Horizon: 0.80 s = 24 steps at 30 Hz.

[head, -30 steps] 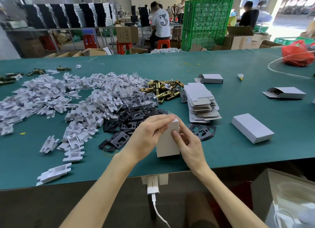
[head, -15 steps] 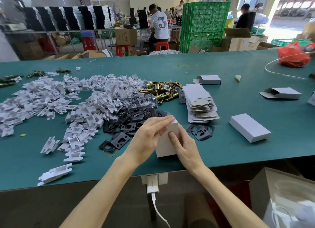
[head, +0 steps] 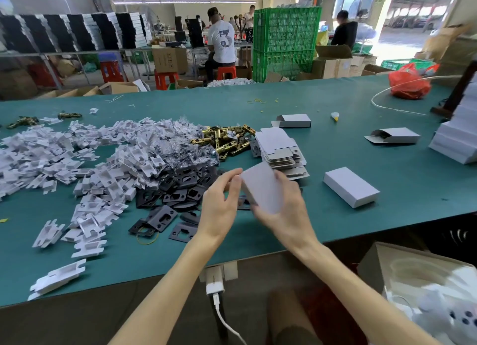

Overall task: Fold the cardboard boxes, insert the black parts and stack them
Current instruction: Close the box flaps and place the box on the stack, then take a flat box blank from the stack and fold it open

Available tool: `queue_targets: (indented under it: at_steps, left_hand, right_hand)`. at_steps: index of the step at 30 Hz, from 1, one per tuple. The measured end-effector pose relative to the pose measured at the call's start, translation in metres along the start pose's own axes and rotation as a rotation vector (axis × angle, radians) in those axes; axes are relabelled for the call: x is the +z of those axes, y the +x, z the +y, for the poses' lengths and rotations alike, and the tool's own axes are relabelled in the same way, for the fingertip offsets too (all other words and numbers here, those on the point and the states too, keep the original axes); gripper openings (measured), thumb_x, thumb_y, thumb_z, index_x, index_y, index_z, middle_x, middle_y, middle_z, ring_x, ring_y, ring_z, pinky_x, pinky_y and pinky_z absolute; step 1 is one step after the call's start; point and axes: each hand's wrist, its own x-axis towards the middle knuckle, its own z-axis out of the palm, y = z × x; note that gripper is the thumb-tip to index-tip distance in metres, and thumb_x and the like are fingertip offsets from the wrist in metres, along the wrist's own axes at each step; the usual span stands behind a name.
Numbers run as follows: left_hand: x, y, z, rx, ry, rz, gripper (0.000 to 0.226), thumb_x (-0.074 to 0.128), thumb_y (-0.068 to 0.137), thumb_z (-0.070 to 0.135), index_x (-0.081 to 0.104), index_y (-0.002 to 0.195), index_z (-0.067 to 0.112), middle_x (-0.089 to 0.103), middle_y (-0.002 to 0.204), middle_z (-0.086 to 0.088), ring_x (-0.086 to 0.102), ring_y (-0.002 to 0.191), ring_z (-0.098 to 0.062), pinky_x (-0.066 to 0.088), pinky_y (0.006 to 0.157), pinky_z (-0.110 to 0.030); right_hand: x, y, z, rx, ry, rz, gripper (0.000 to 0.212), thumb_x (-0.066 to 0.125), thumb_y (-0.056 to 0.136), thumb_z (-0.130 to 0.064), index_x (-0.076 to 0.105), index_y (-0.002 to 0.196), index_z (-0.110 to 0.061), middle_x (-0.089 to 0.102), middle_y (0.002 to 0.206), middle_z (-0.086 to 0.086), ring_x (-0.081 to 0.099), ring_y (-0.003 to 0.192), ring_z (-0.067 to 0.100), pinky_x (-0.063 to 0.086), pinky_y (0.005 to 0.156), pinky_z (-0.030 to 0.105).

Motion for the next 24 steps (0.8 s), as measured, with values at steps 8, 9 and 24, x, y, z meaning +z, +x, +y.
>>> queue_targets:
  at_steps: [8, 9, 24]
  left_hand:
    - [0.017, -0.014, -0.036, -0.172, 0.039, -0.017, 0.022, 0.052, 0.108, 0.016, 0.072, 0.106, 0.023, 0.074, 0.103, 0.001, 0.070, 0.097, -0.017, 0.060, 0.082, -0.035]
    - [0.018, -0.014, -0.039, -0.191, 0.047, -0.015, 0.023, 0.052, 0.108, 0.015, 0.073, 0.103, 0.024, 0.075, 0.100, 0.001, 0.070, 0.093, -0.018, 0.059, 0.084, -0.036]
    - [0.014, -0.012, -0.046, -0.253, -0.016, 0.011, 0.024, 0.054, 0.105, 0.007, 0.072, 0.098, 0.020, 0.074, 0.094, 0.002, 0.066, 0.073, -0.004, 0.058, 0.074, -0.024]
  right_hand:
    - [-0.117, 0.065, 0.065, 0.247, -0.472, 0.015, 0.095, 0.076, 0.084, -0.036, 0.025, 0.158, -0.005, 0.051, 0.128, 0.028, 0.047, 0.121, 0.042, 0.040, 0.096, 0.042]
    - [-0.125, 0.068, 0.073, 0.289, -0.510, -0.012, 0.094, 0.076, 0.084, -0.038, 0.027, 0.156, -0.004, 0.051, 0.128, 0.028, 0.047, 0.121, 0.042, 0.041, 0.094, 0.042]
    - [-0.093, 0.114, 0.049, 0.022, -0.873, -0.263, 0.069, 0.065, 0.095, -0.039, 0.037, 0.149, -0.007, 0.031, 0.160, 0.011, 0.021, 0.152, 0.026, 0.017, 0.121, 0.054]
